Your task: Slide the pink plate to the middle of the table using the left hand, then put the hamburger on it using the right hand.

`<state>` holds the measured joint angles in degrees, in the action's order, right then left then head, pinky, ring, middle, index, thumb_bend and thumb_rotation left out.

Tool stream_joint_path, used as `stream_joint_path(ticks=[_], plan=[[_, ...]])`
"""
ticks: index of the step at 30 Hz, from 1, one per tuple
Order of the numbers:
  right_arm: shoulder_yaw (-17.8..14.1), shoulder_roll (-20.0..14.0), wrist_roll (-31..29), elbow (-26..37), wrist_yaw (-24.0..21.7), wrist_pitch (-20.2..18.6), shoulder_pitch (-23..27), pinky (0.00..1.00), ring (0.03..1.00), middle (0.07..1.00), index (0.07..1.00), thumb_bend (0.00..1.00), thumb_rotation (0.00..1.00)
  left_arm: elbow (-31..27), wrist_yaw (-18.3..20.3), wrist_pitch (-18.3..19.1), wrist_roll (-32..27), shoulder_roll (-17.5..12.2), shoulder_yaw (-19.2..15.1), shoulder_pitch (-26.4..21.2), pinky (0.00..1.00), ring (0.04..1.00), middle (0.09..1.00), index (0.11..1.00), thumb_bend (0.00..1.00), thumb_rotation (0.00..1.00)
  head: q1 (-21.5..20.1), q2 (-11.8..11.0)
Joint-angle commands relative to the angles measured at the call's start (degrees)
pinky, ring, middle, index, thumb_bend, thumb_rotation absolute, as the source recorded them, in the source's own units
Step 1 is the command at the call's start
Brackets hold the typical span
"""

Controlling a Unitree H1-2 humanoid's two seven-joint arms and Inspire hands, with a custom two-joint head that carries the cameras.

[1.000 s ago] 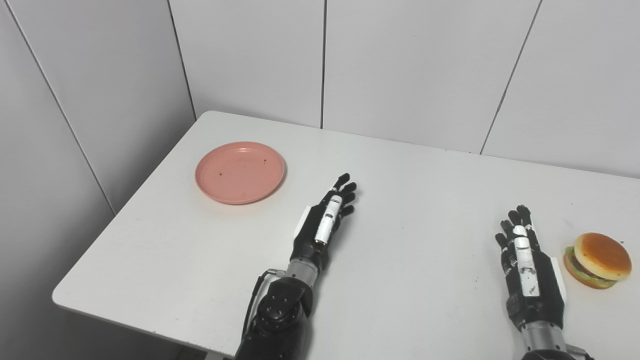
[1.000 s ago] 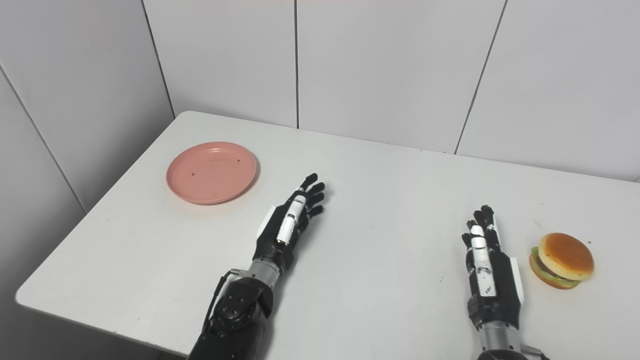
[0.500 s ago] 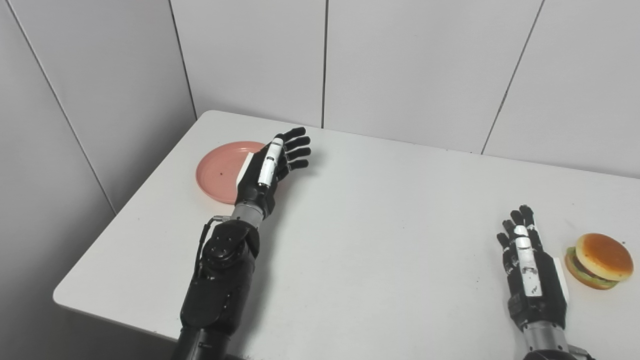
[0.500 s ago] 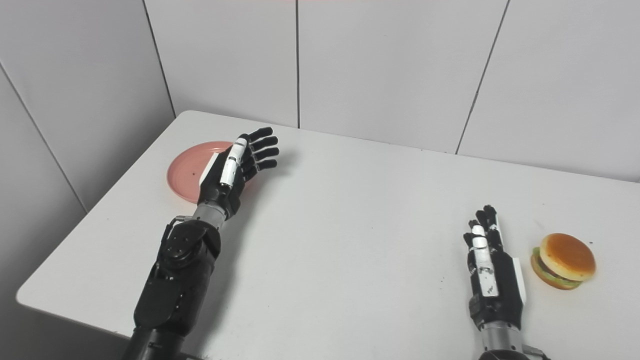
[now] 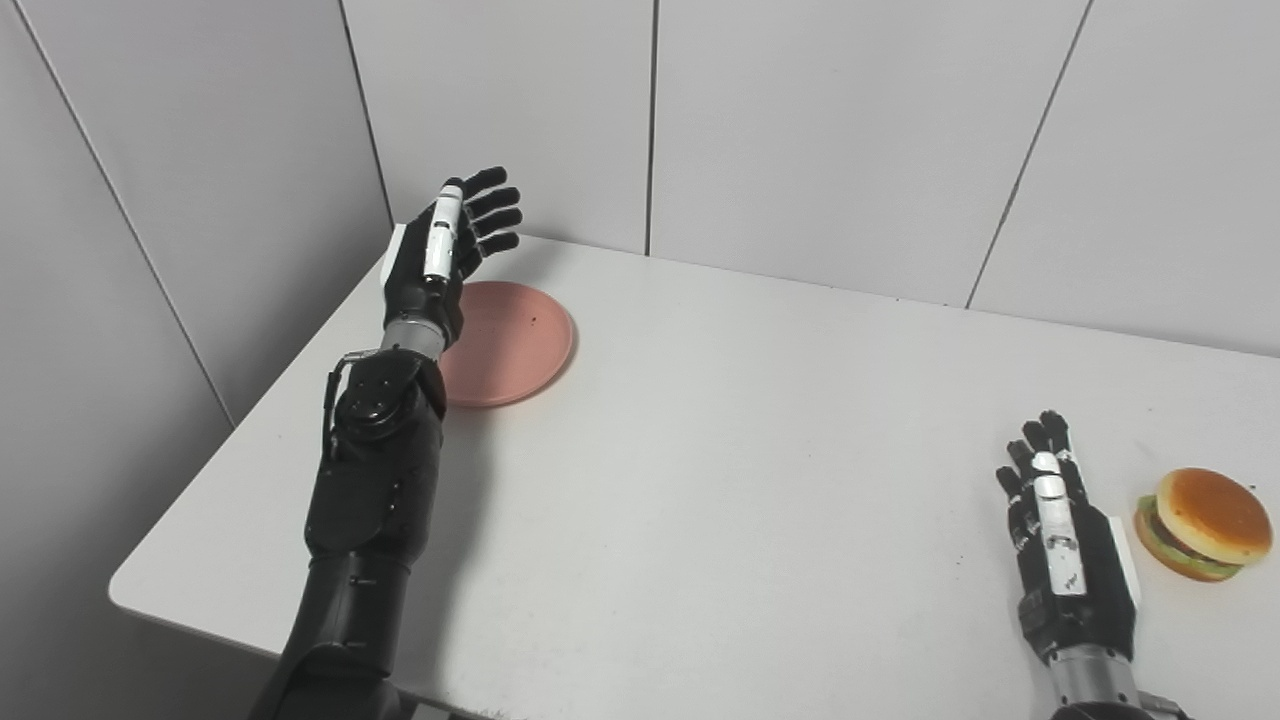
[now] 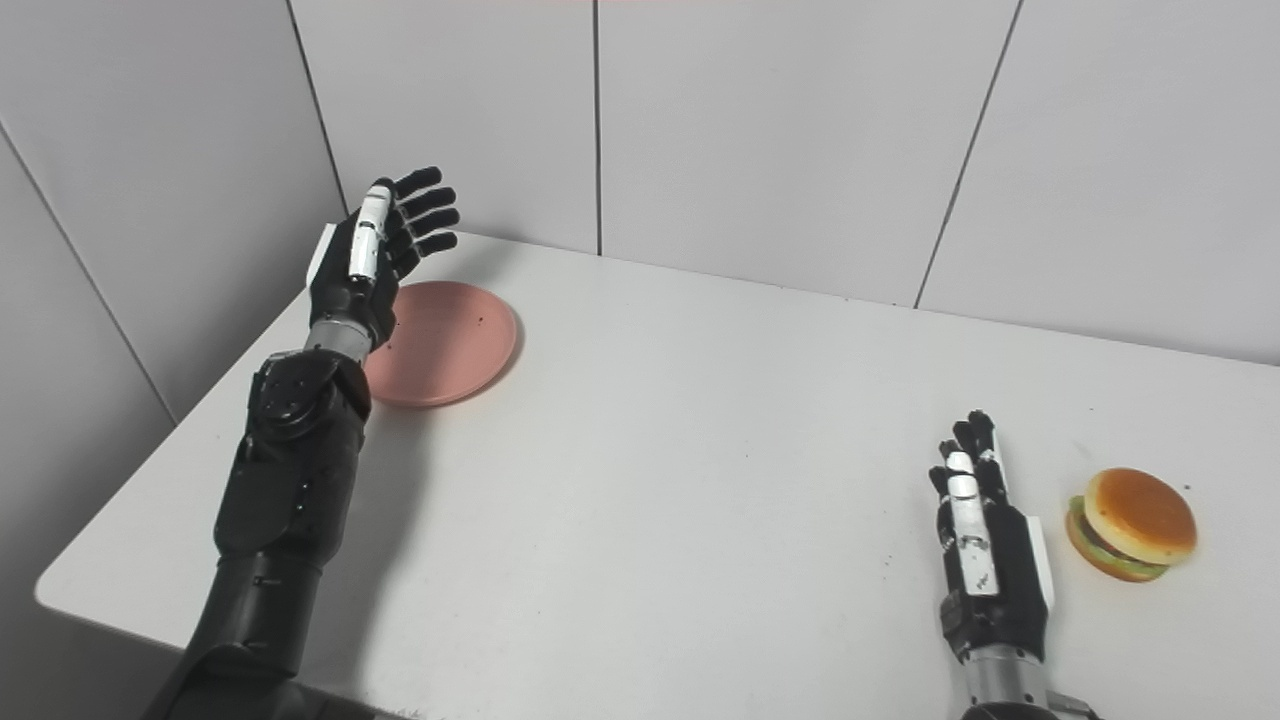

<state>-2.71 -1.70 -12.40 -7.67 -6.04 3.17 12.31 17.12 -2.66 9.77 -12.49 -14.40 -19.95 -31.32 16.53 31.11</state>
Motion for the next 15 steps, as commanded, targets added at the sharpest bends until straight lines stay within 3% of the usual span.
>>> stream_joint_path(ticks=[1,5,11,15], plan=[[0.11,0.47,0.28,-0.28,-0.29,1.40,-0.69,1.00,1.000,1.000,1.000,0.54,0.80,1.95,0.74,-2.42,-1.17,-2.85,-0.42,-4.79,0.69,0.716,0.701,0.674,0.28,0.97,0.00,0.03],[0.19,0.70,0.22,-0.27,-0.23,1.32,-0.67,1.00,1.000,1.000,1.000,0.57,0.80,11.08,4.15,-8.41,-2.19,-6.61,-0.79,-6.75,0.70,0.726,0.712,0.694,0.28,0.85,0.00,0.00],[0.07,0.78,0.48,-0.24,-0.09,1.42,-0.81,1.00,1.000,1.000,1.000,0.59,0.78,21.61,6.53,-15.59,-1.96,-10.35,0.00,-8.97,0.70,0.739,0.729,0.705,0.27,0.88,0.10,0.32],[0.00,0.93,0.25,0.09,-0.29,1.31,-0.85,1.00,1.000,1.000,1.000,0.60,0.77,26.48,4.19,-17.94,-0.66,-11.69,0.12,-10.16,0.68,0.722,0.711,0.687,0.27,0.89,0.09,0.57]])
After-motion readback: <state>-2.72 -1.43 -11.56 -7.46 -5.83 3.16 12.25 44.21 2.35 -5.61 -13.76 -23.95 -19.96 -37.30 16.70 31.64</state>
